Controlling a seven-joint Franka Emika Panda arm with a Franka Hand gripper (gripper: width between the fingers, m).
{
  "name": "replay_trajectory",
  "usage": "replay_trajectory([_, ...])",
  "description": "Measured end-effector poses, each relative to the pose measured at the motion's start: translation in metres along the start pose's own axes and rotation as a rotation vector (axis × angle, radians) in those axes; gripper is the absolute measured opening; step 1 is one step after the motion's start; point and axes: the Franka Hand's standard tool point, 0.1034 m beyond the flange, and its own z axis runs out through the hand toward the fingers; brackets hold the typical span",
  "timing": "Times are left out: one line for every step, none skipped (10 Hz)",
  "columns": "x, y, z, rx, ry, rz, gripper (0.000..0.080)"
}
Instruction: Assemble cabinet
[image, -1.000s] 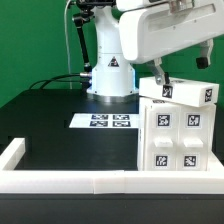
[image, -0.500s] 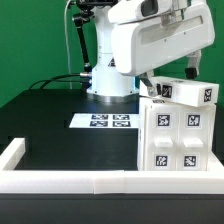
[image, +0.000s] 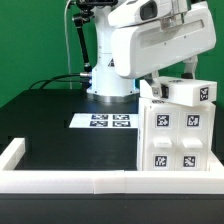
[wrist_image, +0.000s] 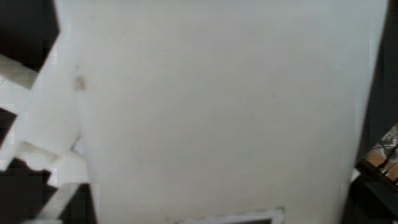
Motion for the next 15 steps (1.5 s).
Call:
replay_trajectory([0.0, 0.0, 0.0, 0.0, 0.0, 0.026, 0.0564])
replay_trajectory([0.0001, 0.0, -0.0001, 0.0, 0.0, 0.031, 0.0564])
replay_trajectory([0.0, 0.0001, -0.0001, 0.0, 0.001, 0.113, 0.0564])
replay_trajectory([-0.0009, 0.0014, -0.0003, 0.015, 0.014, 0.242, 0.0564])
replay_trajectory([-0.0009, 0.0026, -0.0004, 0.01, 0.032, 0.346, 0.0564])
replay_trajectory([-0.0001, 0.0015, 0.0, 0.001, 0.044, 0.466, 0.0564])
replay_trajectory([0.0009, 0.0015, 0.0, 0.0, 0.051, 0.578, 0.0564])
replay_trajectory([0.0022, 0.0014, 0.0003, -0.002, 0.061, 0.684, 0.0565])
replay_trajectory([0.0034, 0.0014, 0.0005, -0.005, 0.07, 0.743, 0.0565])
replay_trajectory([0.0054, 0.0013, 0.0008, -0.007, 0.084, 0.832, 0.0566])
replay_trajectory([0.0057, 0.0012, 0.0007, -0.004, 0.085, 0.903, 0.0566])
replay_trajectory([0.0057, 0.0011, 0.0008, -0.001, 0.085, 0.983, 0.0566])
replay_trajectory([0.0058, 0.001, 0.0008, 0.002, 0.086, 1.054, 0.0566])
replay_trajectory([0.0057, 0.001, 0.0008, 0.005, 0.086, 1.112, 0.0566])
replay_trajectory([0.0061, 0.001, 0.001, 0.015, 0.096, 1.234, 0.0566])
